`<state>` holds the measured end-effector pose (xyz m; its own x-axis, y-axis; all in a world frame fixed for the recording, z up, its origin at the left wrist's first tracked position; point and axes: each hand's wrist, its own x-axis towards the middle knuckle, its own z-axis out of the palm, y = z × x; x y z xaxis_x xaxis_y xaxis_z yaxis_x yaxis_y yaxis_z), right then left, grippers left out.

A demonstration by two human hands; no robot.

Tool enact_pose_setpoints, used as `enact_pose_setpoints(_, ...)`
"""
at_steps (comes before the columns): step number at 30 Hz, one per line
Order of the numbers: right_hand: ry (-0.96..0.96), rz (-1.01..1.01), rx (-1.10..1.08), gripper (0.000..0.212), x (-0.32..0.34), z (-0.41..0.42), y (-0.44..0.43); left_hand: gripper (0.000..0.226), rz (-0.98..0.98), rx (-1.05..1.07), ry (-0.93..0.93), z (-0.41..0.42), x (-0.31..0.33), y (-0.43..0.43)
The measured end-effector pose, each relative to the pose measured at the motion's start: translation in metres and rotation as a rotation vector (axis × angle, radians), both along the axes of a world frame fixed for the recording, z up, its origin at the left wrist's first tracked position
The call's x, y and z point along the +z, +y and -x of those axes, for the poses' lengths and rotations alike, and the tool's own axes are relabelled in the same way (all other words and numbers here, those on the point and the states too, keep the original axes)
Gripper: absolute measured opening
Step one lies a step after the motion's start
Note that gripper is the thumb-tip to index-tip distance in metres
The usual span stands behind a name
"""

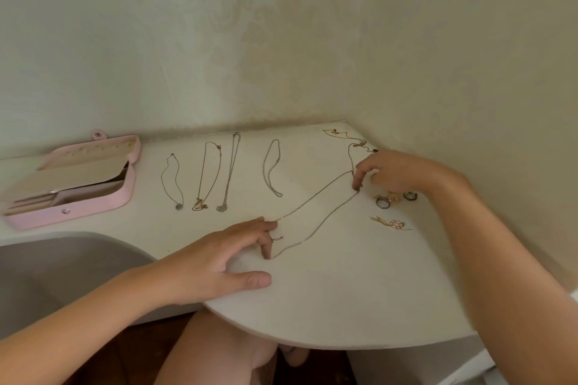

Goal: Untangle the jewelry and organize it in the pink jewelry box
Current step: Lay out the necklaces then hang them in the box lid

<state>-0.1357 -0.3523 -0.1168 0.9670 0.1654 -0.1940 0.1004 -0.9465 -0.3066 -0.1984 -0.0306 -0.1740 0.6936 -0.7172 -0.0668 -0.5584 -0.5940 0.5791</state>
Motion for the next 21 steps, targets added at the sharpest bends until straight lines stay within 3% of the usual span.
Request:
enact_pose_setpoints(4, -0.065, 0.11, 0.02, 0.036, -0.004, 0.033, 0.022, 0.047, 0.0, 0.132, -0.203, 0.0, -0.006, 0.007)
enact_pose_setpoints(7, -0.12, 0.141, 0.043, 0.037, -0.01, 0.059, 0.036, 0.043, 0.002, 0.173, -0.332, 0.01, -0.009, 0.006)
enact_pose_setpoints(12, -0.121, 0.084, -0.013, 0.034, -0.011, 0.084, 0.044, 0.075, -0.104, 0.147, -0.366, 0.022, -0.014, -0.005)
enact_pose_setpoints(21, 0.081, -0.073, -0.036, 0.029, -0.006, 0.136, 0.056, 0.054, -0.208, 0.128, -0.36, 0.005, 0.003, -0.041)
